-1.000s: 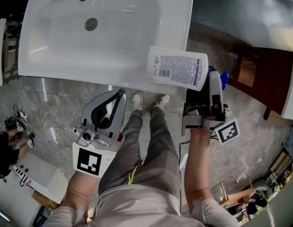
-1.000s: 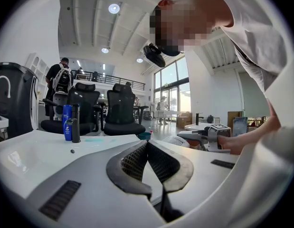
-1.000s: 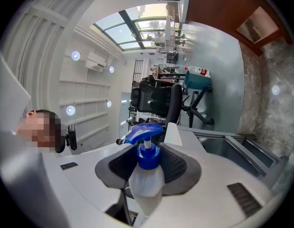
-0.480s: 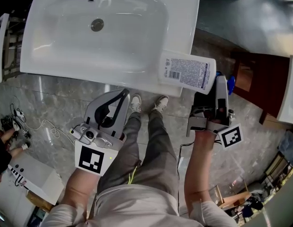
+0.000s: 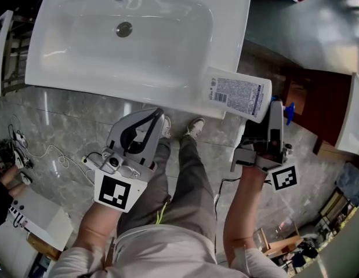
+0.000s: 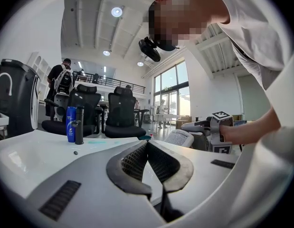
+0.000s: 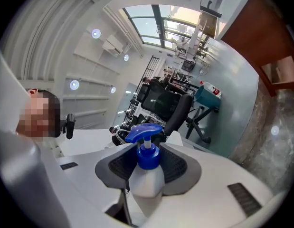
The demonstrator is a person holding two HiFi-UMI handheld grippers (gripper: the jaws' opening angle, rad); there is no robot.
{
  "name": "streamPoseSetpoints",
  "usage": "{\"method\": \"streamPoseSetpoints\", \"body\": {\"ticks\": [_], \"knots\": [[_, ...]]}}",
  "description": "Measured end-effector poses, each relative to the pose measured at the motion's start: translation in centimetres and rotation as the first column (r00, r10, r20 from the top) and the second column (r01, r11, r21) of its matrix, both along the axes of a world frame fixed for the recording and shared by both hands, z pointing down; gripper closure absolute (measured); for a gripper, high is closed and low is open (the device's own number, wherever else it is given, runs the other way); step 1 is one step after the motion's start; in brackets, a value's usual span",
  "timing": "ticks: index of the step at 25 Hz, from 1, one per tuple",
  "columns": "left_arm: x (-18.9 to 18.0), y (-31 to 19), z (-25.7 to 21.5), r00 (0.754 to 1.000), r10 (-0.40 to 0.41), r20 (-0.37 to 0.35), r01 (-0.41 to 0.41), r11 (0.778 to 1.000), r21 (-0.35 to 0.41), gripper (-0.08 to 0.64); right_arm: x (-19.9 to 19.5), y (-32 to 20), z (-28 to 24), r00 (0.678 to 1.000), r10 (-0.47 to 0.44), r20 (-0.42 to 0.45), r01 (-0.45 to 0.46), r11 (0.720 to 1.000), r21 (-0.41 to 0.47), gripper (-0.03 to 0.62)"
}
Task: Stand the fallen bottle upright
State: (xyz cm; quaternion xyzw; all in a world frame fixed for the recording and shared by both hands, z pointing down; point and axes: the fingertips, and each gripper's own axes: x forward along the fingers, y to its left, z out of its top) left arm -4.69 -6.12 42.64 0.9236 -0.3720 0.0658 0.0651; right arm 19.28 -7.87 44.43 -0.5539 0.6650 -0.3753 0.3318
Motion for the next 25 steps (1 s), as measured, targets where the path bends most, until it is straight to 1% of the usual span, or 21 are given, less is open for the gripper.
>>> {"method": "streamPoseSetpoints", "body": {"ticks": [2, 7, 9, 13, 15, 20, 22, 25], "knots": [[-0.2, 0.1, -0.2, 1.000, -0.007, 0.000, 0.007, 1.000, 0.001, 0.545, 0.1, 0.2, -0.7, 1.000, 0.002, -0.029, -0.002, 1.000, 0.003, 0.436], [-1.0, -0.1, -0.3, 1.000, -0.021, -0.007, 0.022, 1.000, 0.008, 0.545, -0.5, 0.0, -2.0, 0.988, -0.008, -0.155, 0.007, 1.000, -0.007, 0.436], [-1.2, -0.2, -0.5, 1.000, -0.026, -0.013, 0.026, 1.000, 0.011, 0.545, -0.8, -0.1, -2.6, 0.983, -0.014, -0.185, 0.012, 1.000, -0.008, 0.436], [-1.8, -0.1, -0.5, 0.999, -0.034, -0.021, 0.034, 0.999, 0.008, 0.545, -1.6, -0.4, -3.6, 0.976, -0.025, -0.214, 0.023, 1.000, -0.010, 0.436], [-2.4, -0.2, -0.4, 0.999, -0.041, -0.022, 0.041, 0.999, 0.006, 0.545, -2.2, -0.6, -4.0, 0.965, -0.030, -0.260, 0.027, 1.000, -0.014, 0.436], [-3.7, -0.3, -0.3, 0.998, -0.057, -0.027, 0.057, 0.998, 0.006, 0.545, -3.7, -0.9, -5.1, 0.911, -0.052, -0.408, 0.045, 0.999, -0.026, 0.436], [-4.0, -0.2, -0.3, 0.998, -0.061, -0.029, 0.061, 0.998, 0.005, 0.545, -4.4, -1.1, -5.6, 0.879, -0.065, -0.473, 0.057, 0.998, -0.032, 0.436], [-4.4, -0.3, -0.6, 0.997, -0.067, -0.039, 0.068, 0.998, 0.006, 0.545, -5.6, -1.3, -6.6, 0.821, -0.080, -0.565, 0.074, 0.997, -0.034, 0.436]]}}
